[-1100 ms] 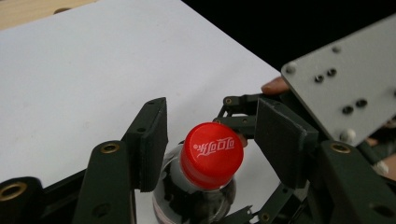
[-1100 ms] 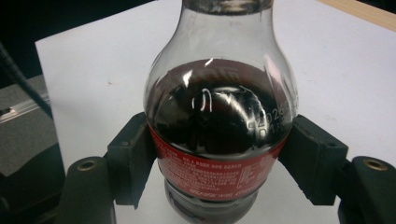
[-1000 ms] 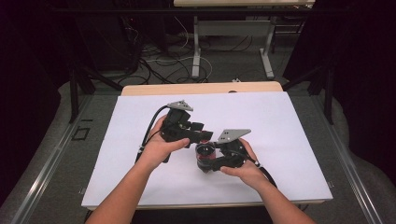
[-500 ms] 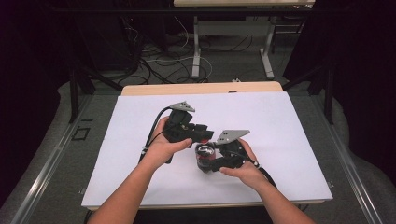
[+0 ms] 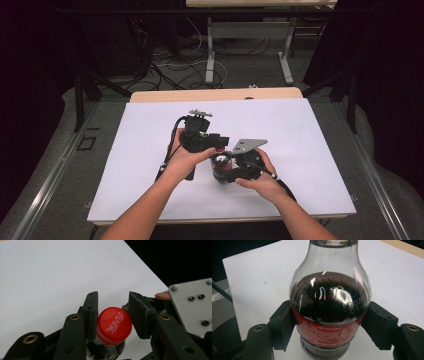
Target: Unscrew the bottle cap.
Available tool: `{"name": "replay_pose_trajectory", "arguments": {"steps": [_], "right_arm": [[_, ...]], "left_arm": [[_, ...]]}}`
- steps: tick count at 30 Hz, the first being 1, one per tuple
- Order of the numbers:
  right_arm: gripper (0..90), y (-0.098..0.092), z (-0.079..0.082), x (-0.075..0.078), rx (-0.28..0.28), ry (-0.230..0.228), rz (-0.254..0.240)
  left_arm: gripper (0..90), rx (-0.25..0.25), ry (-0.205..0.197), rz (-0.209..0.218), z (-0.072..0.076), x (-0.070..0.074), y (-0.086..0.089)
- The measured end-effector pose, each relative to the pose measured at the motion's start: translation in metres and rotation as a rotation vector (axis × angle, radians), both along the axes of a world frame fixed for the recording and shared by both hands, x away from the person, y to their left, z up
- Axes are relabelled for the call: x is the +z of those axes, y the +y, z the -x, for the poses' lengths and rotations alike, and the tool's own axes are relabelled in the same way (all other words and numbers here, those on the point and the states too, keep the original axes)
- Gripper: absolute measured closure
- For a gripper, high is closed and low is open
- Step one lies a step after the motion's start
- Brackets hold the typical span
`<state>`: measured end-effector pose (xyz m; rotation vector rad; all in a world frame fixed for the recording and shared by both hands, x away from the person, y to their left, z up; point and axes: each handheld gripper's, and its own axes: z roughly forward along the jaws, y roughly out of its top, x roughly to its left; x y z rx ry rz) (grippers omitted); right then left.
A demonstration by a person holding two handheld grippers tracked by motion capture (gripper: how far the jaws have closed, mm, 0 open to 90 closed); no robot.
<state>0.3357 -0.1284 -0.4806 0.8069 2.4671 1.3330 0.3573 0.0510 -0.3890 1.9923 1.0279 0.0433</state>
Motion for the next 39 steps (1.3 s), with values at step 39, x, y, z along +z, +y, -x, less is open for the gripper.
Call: {"name": "replay_pose_trajectory", "arguments": {"steps": [39], "right_arm": [[30.8,0.001,0.001,0.0,-0.001,-0.003,-0.001]], "left_arm": [[61.7,0.041,0.009,-0.035,0.002,0.0,-0.002]]}}
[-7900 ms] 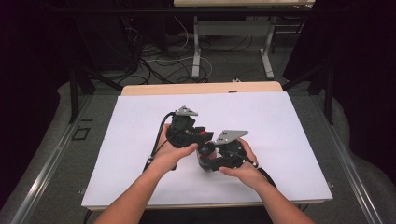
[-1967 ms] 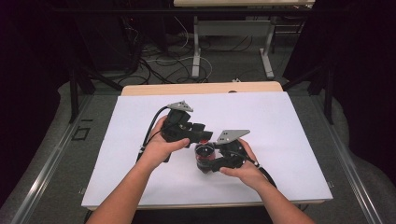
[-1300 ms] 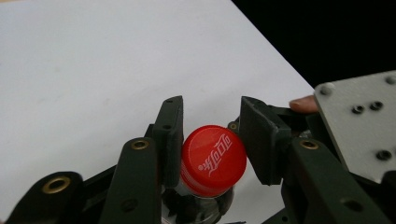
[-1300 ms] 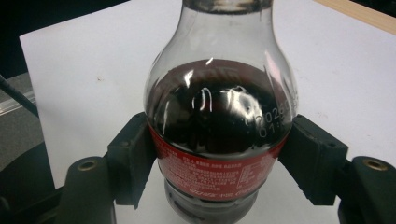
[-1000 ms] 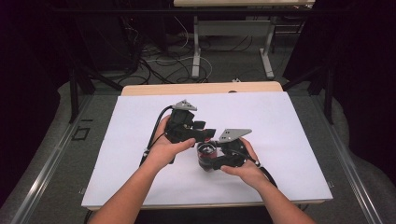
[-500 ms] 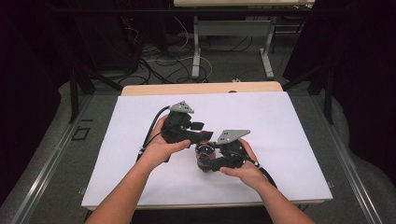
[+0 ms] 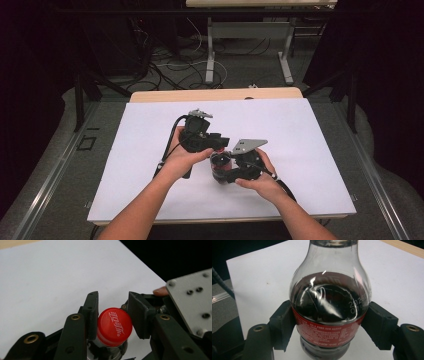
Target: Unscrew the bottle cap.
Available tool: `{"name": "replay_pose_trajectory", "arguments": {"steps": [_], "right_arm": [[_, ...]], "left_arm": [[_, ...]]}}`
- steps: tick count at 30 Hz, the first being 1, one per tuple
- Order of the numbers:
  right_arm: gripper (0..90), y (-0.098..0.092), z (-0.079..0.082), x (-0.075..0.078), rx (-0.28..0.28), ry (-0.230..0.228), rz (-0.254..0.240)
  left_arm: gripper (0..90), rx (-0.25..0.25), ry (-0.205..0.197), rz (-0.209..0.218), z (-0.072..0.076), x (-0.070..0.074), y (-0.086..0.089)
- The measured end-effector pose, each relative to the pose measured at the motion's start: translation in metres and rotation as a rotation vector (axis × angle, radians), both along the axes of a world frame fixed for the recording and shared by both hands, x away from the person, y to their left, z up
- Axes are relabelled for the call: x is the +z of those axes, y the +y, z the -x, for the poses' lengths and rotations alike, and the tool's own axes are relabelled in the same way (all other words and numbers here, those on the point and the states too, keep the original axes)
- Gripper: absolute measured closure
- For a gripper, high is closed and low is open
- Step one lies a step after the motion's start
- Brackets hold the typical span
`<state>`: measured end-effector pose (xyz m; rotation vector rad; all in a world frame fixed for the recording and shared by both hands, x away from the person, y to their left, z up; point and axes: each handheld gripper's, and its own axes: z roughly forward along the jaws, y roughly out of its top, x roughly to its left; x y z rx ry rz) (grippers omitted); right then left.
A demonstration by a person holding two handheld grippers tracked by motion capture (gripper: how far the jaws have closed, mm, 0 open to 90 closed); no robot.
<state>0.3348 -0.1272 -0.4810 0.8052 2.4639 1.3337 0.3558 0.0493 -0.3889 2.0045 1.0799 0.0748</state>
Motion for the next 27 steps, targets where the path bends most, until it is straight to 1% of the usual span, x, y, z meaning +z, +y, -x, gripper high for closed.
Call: {"name": "replay_pose_trajectory", "arguments": {"steps": [1,2,3,4,5,6,7,8,9,10,12,13,15,16,17,18,19,20,21,22,23,25,27], "right_arm": [[30.7,0.0,0.0,0.0,-0.002,0.007,-0.002],[30.8,-0.001,-0.001,0.0,0.001,0.009,0.003],[30.8,-0.001,-0.002,-0.001,-0.003,0.0,-0.004],[30.8,-0.002,-0.002,-0.001,-0.007,-0.002,-0.003],[30.8,-0.002,-0.002,-0.001,-0.008,-0.004,-0.003],[30.8,-0.004,-0.002,0.001,0.0,0.001,-0.008],[30.8,-0.004,-0.002,0.001,0.0,0.001,-0.008],[30.8,-0.004,-0.002,0.001,-0.002,-0.001,-0.019],[30.8,-0.004,-0.002,0.001,-0.002,-0.005,-0.019],[30.8,-0.004,-0.002,0.001,0.002,-0.003,-0.018],[30.7,-0.004,-0.002,0.001,-0.001,0.005,-0.019],[30.8,-0.004,-0.002,0.001,0.0,0.005,-0.019],[30.8,-0.003,-0.002,0.001,0.004,0.011,-0.02],[30.8,-0.003,-0.002,0.001,0.005,0.011,-0.022],[30.7,-0.004,-0.001,0.002,0.013,0.02,-0.013],[30.7,-0.003,-0.001,0.002,0.014,0.014,-0.021],[30.7,-0.002,-0.002,0.001,0.006,-0.01,-0.042],[30.7,-0.003,-0.001,0.002,0.014,0.001,-0.027],[30.7,-0.003,-0.001,0.002,0.015,-0.002,-0.022],[30.7,-0.003,-0.001,0.003,0.019,0.001,-0.021],[30.7,-0.003,-0.001,0.003,0.02,-0.001,-0.022],[30.7,-0.003,-0.001,0.003,0.019,-0.009,-0.026],[30.7,-0.003,-0.001,0.003,0.03,-0.004,-0.026]], "left_arm": [[61.7,0.035,0.009,0.005,0.001,0.0,-0.002],[61.6,0.048,0.008,0.007,0.001,-0.001,-0.003],[61.5,0.056,0.01,0.01,0.001,-0.001,-0.004],[61.0,0.052,0.011,0.011,0.001,-0.001,-0.004],[59.3,0.036,0.007,0.019,0.0,-0.001,-0.003],[51.2,0.004,-0.017,0.028,-0.002,0.0,-0.002],[51.2,-0.013,-0.034,0.036,-0.003,0.0,-0.001],[49.6,-0.022,-0.041,0.034,-0.003,0.001,0.001],[49.4,-0.048,-0.059,0.033,-0.004,0.002,0.004],[45.8,-0.066,-0.078,0.04,-0.004,0.003,0.006],[45.8,-0.11,-0.099,0.047,-0.004,0.003,0.009],[44.6,-0.143,-0.115,0.042,-0.005,0.003,0.011],[40.9,-0.181,-0.13,0.03,-0.003,0.003,0.012],[40.8,-0.192,-0.132,0.012,-0.002,0.003,0.013],[39.9,-0.205,-0.158,0.009,-0.003,0.002,0.014],[38.9,-0.214,-0.166,-0.003,-0.003,0.001,0.015],[38.5,-0.212,-0.17,0.0,-0.002,0.0,0.016],[38.5,-0.218,-0.177,-0.006,-0.003,0.0,0.017],[38.2,-0.218,-0.185,-0.008,-0.003,-0.001,0.018],[38.1,-0.225,-0.18,-0.014,-0.003,-0.001,0.019],[38.2,-0.228,-0.191,-0.01,-0.004,-0.002,0.019],[37.8,-0.227,-0.178,0.002,-0.004,-0.003,0.02],[37.8,-0.235,-0.175,0.004,-0.005,-0.005,0.021]]}}
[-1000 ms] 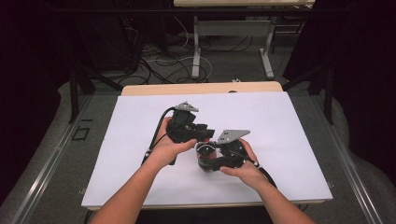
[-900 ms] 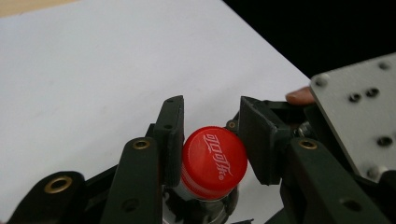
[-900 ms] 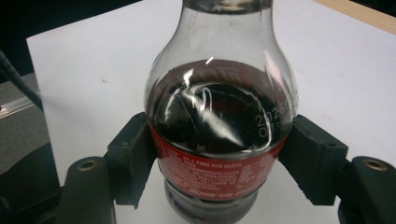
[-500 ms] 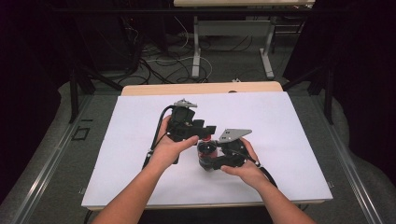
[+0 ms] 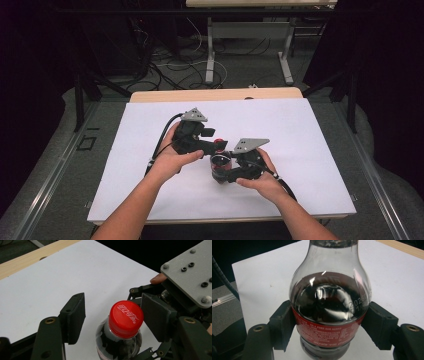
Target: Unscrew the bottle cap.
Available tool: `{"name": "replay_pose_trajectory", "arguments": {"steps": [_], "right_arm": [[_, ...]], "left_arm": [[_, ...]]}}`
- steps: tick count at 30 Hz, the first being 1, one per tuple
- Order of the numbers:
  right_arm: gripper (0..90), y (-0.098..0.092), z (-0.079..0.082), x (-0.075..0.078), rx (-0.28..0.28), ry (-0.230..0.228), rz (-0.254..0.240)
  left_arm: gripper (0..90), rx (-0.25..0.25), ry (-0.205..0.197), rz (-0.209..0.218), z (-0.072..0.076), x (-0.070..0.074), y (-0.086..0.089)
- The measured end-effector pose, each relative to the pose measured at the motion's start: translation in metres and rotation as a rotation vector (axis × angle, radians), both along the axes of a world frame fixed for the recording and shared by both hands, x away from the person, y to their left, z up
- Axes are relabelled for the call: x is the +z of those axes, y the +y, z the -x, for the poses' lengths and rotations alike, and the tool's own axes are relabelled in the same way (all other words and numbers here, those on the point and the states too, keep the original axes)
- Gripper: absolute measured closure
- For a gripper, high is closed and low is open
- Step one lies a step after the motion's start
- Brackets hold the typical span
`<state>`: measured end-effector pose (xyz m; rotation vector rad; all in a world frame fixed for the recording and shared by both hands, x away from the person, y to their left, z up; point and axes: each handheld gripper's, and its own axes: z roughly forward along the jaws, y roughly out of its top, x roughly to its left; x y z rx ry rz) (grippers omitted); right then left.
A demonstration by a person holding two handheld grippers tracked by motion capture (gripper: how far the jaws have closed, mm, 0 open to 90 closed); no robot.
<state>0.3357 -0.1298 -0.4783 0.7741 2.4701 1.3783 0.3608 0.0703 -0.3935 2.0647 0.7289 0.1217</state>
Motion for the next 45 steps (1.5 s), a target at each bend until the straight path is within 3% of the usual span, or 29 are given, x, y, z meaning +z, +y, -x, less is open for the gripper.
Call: {"name": "replay_pose_trajectory", "arguments": {"steps": [4,12,17,20,23,27,29,30,32,36,39,45], "right_arm": [[30.7,0.001,0.001,0.0,0.004,0.001,0.004],[30.7,0.002,0.001,-0.002,0.001,0.001,0.006],[30.7,0.001,0.001,-0.001,-0.013,0.011,0.009],[30.7,0.002,0.002,-0.002,-0.018,0.012,0.011],[30.7,0.002,0.001,-0.002,-0.018,0.006,0.015],[30.7,0.002,0.001,-0.002,-0.025,0.013,0.018],[30.7,0.002,0.001,-0.002,-0.021,0.005,0.01],[30.7,0.001,0.001,-0.001,-0.019,0.006,0.012],[30.7,0.0,0.0,-0.001,-0.023,-0.005,0.004],[30.7,-0.002,0.001,0.001,-0.02,0.019,0.012],[30.7,-0.001,0.0,0.001,-0.015,0.019,0.005],[30.7,0.0,0.001,0.0,-0.006,0.004,-0.005]], "left_arm": [[40.6,-0.008,0.018,0.022,-0.003,-0.002,-0.001],[61.1,-0.023,0.041,0.02,-0.001,-0.001,-0.009],[61.6,0.061,0.067,0.007,0.001,0.001,-0.013],[61.9,0.148,0.124,0.006,0.004,0.003,-0.016],[62.1,0.217,0.153,0.01,0.006,0.004,-0.02],[62.1,0.259,0.169,0.007,0.008,0.006,-0.023],[61.5,0.227,0.157,0.009,0.006,0.007,-0.021],[58.4,0.219,0.149,0.03,0.006,0.007,-0.021],[50.8,0.186,0.113,0.032,0.004,0.008,-0.018],[43.9,0.111,0.074,0.043,0.003,0.011,-0.01],[38.5,0.055,0.022,0.033,0.002,0.01,-0.006],[38.1,-0.013,0.006,-0.006,0.001,0.005,-0.003]]}}
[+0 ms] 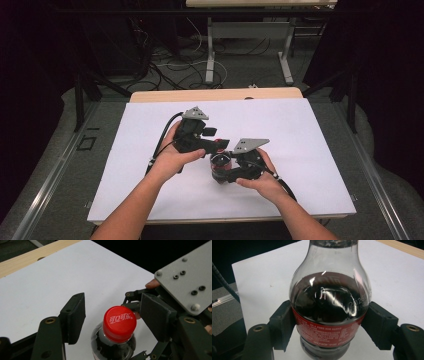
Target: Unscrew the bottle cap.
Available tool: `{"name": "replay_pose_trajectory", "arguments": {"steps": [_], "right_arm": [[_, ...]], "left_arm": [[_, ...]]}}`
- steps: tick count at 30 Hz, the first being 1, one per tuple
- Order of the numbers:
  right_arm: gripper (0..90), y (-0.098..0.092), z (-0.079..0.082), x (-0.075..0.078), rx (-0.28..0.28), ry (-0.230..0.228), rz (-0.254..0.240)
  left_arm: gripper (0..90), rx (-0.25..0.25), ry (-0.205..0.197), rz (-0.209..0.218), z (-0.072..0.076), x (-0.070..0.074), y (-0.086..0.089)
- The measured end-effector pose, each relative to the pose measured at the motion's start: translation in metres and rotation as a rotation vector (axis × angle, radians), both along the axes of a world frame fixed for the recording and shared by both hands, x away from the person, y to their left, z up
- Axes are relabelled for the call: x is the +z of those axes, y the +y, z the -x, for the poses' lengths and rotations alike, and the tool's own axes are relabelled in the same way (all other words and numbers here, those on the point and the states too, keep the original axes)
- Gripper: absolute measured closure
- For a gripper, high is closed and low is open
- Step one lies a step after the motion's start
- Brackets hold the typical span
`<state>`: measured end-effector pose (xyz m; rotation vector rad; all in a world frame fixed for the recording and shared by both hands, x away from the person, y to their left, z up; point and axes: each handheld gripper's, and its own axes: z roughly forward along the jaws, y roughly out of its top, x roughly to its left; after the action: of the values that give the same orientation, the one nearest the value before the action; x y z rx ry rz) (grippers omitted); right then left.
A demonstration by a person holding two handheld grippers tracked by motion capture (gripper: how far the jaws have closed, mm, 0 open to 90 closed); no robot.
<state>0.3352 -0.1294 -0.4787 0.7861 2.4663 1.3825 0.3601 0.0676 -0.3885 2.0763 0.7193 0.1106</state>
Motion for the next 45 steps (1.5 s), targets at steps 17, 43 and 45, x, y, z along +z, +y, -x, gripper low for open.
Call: {"name": "replay_pose_trajectory", "arguments": {"steps": [17,43,45], "right_arm": [[30.7,-0.001,-0.001,-0.001,0.004,-0.003,0.004],[30.8,-0.004,-0.003,-0.002,-0.076,-0.013,0.013],[30.8,-0.005,-0.004,-0.002,-0.079,-0.008,0.013]], "left_arm": [[60.8,-0.048,0.038,0.003,-0.004,-0.003,-0.005],[61.4,0.304,0.214,0.054,-0.004,0.008,-0.021],[61.4,0.311,0.215,0.052,-0.007,0.009,-0.017]]}}
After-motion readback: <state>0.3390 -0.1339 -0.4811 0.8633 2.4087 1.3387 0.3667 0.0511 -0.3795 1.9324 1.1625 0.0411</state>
